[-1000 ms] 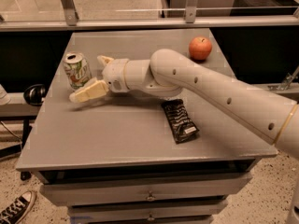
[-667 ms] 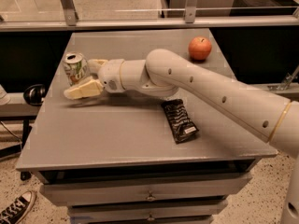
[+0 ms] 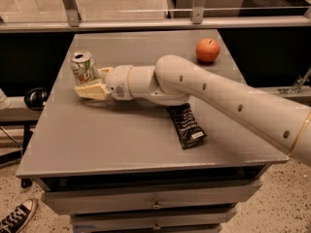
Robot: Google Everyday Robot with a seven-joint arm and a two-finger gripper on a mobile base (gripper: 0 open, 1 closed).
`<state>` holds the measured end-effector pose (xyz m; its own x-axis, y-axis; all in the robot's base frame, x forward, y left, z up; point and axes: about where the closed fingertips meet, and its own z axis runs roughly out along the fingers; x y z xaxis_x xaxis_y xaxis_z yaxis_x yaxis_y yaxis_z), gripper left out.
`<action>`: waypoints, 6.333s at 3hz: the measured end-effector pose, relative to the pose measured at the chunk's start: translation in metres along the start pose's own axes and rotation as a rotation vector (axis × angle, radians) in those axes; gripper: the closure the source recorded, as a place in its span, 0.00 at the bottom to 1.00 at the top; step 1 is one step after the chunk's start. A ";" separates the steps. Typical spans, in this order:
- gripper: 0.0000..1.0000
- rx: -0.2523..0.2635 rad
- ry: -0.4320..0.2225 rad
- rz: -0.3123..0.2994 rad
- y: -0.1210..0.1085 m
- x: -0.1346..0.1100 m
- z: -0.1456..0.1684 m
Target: Move 7up can near apple
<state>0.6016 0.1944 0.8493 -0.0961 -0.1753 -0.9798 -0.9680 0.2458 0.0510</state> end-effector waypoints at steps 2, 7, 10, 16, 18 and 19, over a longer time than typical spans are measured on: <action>1.00 0.176 0.040 -0.059 -0.021 -0.014 -0.089; 1.00 0.495 0.037 -0.113 -0.076 -0.023 -0.265; 1.00 0.686 -0.053 -0.065 -0.155 0.008 -0.394; 0.36 0.586 0.044 0.081 -0.214 0.067 -0.388; 0.00 0.580 0.061 0.068 -0.210 0.067 -0.392; 0.00 0.586 0.058 0.036 -0.198 0.054 -0.399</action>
Offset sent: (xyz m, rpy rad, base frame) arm 0.0103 -0.1861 0.0610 -0.1290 -0.1666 -0.3059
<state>0.6953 -0.2437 0.8634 -0.1547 -0.2045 -0.9666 -0.6755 0.7358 -0.0476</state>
